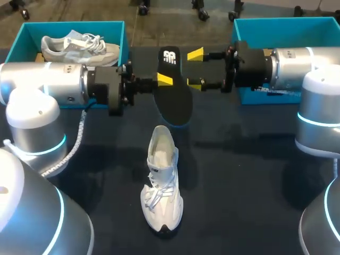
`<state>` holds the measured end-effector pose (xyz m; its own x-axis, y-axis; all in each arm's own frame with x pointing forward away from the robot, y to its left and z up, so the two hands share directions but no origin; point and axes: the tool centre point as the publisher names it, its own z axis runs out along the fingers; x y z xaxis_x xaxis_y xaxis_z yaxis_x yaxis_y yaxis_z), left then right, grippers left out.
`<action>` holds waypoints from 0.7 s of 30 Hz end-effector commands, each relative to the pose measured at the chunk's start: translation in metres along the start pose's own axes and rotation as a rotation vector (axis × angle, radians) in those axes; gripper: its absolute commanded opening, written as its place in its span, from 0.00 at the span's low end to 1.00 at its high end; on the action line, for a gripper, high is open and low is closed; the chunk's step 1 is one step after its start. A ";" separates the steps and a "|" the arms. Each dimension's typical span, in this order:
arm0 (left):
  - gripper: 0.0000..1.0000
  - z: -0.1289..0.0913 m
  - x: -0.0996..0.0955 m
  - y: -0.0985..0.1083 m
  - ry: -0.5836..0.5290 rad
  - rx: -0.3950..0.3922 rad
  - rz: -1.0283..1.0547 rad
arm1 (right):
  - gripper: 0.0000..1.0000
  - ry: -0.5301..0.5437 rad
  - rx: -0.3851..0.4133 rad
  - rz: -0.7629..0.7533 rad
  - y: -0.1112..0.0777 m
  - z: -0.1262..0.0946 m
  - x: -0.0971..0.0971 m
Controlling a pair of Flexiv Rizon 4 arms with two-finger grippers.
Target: Take the shoe out of the shoebox, open the shoe tongue, remove and reinsert the insole, then place the shoe into the shoebox
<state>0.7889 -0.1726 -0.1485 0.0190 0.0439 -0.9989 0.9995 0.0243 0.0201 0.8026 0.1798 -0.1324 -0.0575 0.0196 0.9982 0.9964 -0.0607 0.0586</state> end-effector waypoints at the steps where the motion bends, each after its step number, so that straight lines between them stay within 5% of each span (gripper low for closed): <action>1: 0.00 -0.020 -0.002 -0.007 0.016 0.003 -0.015 | 1.00 0.004 -0.003 0.000 -0.007 -0.010 -0.001; 10: 0.00 -0.036 0.000 -0.012 0.046 0.035 -0.115 | 1.00 0.015 -0.007 0.010 -0.011 -0.015 -0.004; 21: 0.00 -0.045 0.001 -0.008 0.135 0.077 -0.543 | 1.00 0.015 -0.007 0.010 -0.011 -0.015 -0.004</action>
<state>0.7739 -0.1281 -0.1515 -0.3941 0.1217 -0.9110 0.9170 -0.0151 -0.3987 0.7915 0.1646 -0.1362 -0.0475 0.0036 0.9989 0.9967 -0.0658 0.0476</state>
